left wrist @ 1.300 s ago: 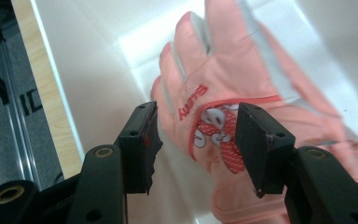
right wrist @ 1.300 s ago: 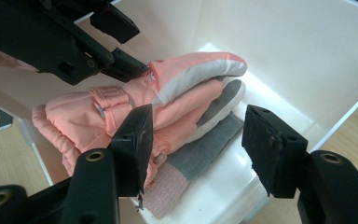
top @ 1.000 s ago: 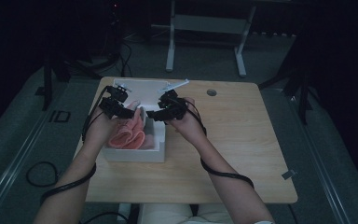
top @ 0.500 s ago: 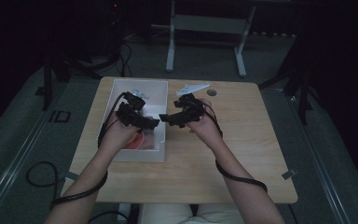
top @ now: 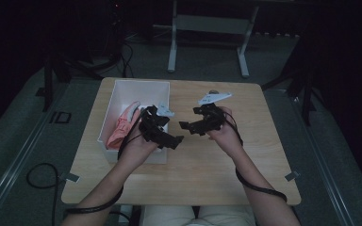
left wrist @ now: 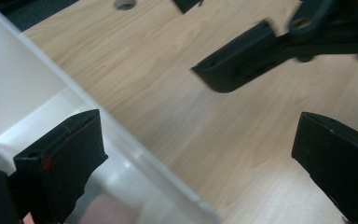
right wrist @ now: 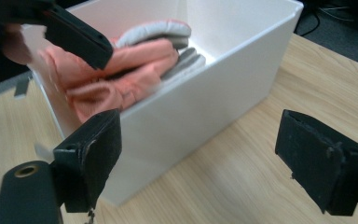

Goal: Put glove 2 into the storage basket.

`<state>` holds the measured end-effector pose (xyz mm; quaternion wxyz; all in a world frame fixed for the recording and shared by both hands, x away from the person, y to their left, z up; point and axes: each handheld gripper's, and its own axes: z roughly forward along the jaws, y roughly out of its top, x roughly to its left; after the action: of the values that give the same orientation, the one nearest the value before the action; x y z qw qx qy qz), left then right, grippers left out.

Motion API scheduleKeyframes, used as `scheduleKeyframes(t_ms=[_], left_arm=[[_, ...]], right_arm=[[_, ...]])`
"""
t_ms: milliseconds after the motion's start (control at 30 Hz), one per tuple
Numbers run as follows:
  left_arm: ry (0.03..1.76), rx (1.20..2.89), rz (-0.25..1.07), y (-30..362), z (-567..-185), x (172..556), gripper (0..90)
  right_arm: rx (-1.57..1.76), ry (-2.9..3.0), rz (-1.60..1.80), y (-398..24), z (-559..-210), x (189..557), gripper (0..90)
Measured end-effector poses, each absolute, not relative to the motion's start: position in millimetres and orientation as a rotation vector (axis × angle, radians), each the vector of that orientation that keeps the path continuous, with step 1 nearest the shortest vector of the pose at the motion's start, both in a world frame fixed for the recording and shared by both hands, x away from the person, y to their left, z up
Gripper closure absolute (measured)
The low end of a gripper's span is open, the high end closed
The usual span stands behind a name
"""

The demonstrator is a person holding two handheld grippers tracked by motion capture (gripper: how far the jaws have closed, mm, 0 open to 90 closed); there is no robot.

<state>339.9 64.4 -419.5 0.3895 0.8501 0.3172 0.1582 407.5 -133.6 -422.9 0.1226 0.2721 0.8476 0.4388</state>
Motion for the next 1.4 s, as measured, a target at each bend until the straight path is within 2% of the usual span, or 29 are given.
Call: scheduleKeyframes(t_ms=[567, 600, 1100, 1400], left_arm=[[0.602, 2.206, 0.296, 16.6, -448.9, 296.1, 2.2], [0.587, 2.209, 0.258, 13.5, -455.8, 293.5, 2.2], [0.534, 2.235, 0.180, 5.1, -515.5, 285.2, 2.2], [0.481, 2.222, 0.163, 4.3, -536.3, 278.6, 2.2]], right_arm=[[0.759, 2.505, 1.228, -166.5, -465.3, 387.4, 14.3], [0.759, 2.507, 1.226, -167.2, -468.3, 385.7, 14.3], [0.739, 2.573, 1.129, -171.2, -513.6, 372.0, 14.3], [0.783, 2.570, 1.136, -178.8, -534.9, 366.8, 14.2]])
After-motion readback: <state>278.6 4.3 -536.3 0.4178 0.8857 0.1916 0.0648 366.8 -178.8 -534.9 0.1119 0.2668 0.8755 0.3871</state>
